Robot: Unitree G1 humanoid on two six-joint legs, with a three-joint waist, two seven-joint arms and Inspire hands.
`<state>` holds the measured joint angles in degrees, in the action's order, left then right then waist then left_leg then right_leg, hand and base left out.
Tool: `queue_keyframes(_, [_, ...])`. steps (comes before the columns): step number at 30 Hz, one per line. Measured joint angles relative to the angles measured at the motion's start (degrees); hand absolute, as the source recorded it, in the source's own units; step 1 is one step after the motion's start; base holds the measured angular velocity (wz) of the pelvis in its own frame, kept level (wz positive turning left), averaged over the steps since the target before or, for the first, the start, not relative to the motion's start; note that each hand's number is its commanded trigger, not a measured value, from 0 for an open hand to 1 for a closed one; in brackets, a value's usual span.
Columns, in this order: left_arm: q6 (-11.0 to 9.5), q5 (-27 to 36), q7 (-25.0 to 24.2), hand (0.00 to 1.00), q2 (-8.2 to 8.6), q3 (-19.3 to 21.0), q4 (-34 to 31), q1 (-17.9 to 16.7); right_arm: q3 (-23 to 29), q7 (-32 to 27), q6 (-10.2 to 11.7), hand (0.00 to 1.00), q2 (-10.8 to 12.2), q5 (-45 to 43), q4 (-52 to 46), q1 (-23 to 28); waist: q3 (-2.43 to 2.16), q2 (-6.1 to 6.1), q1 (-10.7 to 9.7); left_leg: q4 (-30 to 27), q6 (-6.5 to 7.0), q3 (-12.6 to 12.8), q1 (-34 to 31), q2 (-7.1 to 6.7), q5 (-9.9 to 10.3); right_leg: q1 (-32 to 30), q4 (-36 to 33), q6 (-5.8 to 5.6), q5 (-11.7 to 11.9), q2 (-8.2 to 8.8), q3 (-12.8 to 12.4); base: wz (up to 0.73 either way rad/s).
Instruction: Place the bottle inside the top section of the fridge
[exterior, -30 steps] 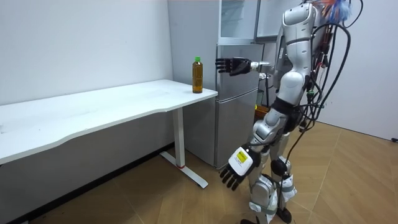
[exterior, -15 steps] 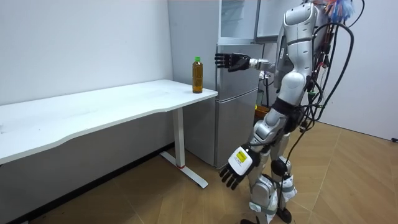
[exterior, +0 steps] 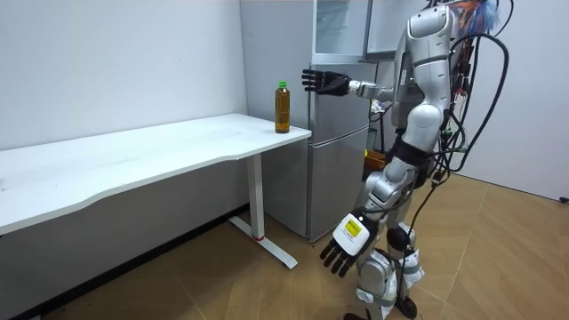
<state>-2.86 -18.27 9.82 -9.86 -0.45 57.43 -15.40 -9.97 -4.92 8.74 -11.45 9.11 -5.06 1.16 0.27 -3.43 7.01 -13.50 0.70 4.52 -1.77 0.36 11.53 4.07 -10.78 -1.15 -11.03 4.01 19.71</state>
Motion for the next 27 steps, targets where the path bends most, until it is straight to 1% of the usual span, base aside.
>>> queue_keyframes(4, [-0.03, 0.02, -0.10, 0.00, 0.18, 0.30, -0.07, 0.19, -0.02, -2.49, 0.03, 0.00, -0.08, 0.12, 3.70, -1.02, -0.04, -0.07, 1.31, -0.32, 0.04, 0.15, -0.62, 0.02, -0.09, -0.44, -0.07, 0.15, 0.12, 0.06, 0.21, 0.00])
queue_keyframes(6, [-0.03, 0.00, -0.18, 0.00, 0.22, 0.27, -0.07, 0.36, -0.03, -3.26, 0.04, 0.00, -0.07, -0.37, 4.50, -2.41, -0.15, -0.30, 1.35, -0.28, 0.05, 0.08, -1.38, 0.00, -0.32, -1.17, -0.16, 0.21, 0.15, 0.08, 0.38, 0.02])
queue_keyframes(8, [-0.02, -0.01, -0.29, 0.00, 0.23, 0.26, -0.07, 0.41, 0.01, -4.51, 0.44, 0.00, -0.11, -0.66, 5.41, -3.85, -0.02, -0.42, 1.24, -0.28, 0.03, -0.01, -1.62, 0.01, -0.45, -1.26, -0.06, 0.28, 0.21, 0.09, 0.72, 0.07])
queue_keyframes(10, [-0.02, -0.01, -0.29, 0.00, 0.24, 0.27, -0.07, 0.39, 0.03, -5.52, 1.13, 0.00, -0.13, -0.78, 6.67, -4.87, -0.08, -0.50, 1.26, -0.21, 0.02, -0.07, -1.59, 0.03, -0.46, -1.22, -0.05, 0.28, 0.21, 0.08, 0.85, 0.05])
queue_keyframes(13, [-0.02, -0.01, -0.30, 0.00, 0.28, 0.22, -0.08, 0.35, 0.01, -7.15, 1.39, 0.00, -0.14, -1.46, 7.35, -5.99, 0.01, -0.45, 1.31, -0.16, 0.01, -0.15, -1.61, 0.01, -0.46, -1.25, -0.05, 0.27, 0.21, 0.09, 0.91, 0.00])
queue_keyframes(16, [-0.02, -0.04, -0.30, 0.00, 0.27, 0.21, -0.16, 0.47, 0.01, -8.67, 1.51, 0.00, -0.15, -2.39, 7.54, -6.31, 0.04, -0.43, 1.34, -0.09, 0.01, -0.15, -1.73, 0.00, -0.46, -1.41, -0.05, 0.27, 0.21, 0.10, 0.92, 0.00])
queue_keyframes(19, [0.00, -0.02, -0.31, 0.00, 0.28, 0.20, -0.17, 0.86, -0.05, -8.91, 1.95, 0.00, -0.16, -2.82, 7.56, -6.33, -0.08, -0.63, 1.29, -0.13, 0.00, -0.15, -2.31, 0.00, -0.51, -1.99, -0.17, 0.27, 0.21, 0.12, 0.92, 0.00])
queue_keyframes(21, [0.00, 0.02, -0.14, 0.00, 0.27, 0.09, -0.17, 0.94, -0.16, -9.41, 1.99, 0.00, -0.15, -2.82, 7.59, -6.33, -0.05, -0.70, 1.31, -0.17, 0.02, -0.19, -2.56, -0.04, -0.53, -2.16, -0.21, 0.27, 0.21, 0.15, 0.96, 0.00])
queue_keyframes(24, [0.00, 0.02, 0.72, 0.00, 0.30, -0.36, -0.17, 0.97, -0.16, -9.95, 1.99, 0.00, -0.15, -2.81, 7.61, -6.60, 0.13, -0.98, 1.46, -0.25, 0.04, -0.20, -3.14, 0.02, -0.56, -3.08, -0.96, 0.27, 0.20, 0.23, 0.96, 0.00])
queue_keyframes(26, [0.00, 0.01, 0.79, 0.00, 0.32, -0.42, -0.16, 1.15, -0.15, -10.24, 2.02, 0.00, -0.18, -2.80, 7.91, -7.53, 0.58, -1.09, 1.46, -0.41, 0.08, -0.19, -3.59, 0.01, -0.64, -3.46, -1.01, 0.27, 0.20, 0.27, 0.97, 0.00])
queue_keyframes(27, [0.00, 0.02, 0.79, 0.00, 0.32, -0.41, -0.16, 1.21, -0.16, -10.54, 2.24, 0.00, -0.13, -2.80, 8.18, -7.75, 0.54, -1.16, 1.48, -0.45, 0.12, -0.18, -4.05, -0.03, -0.72, -3.95, -1.05, 0.28, 0.20, 0.32, 0.96, 0.00])
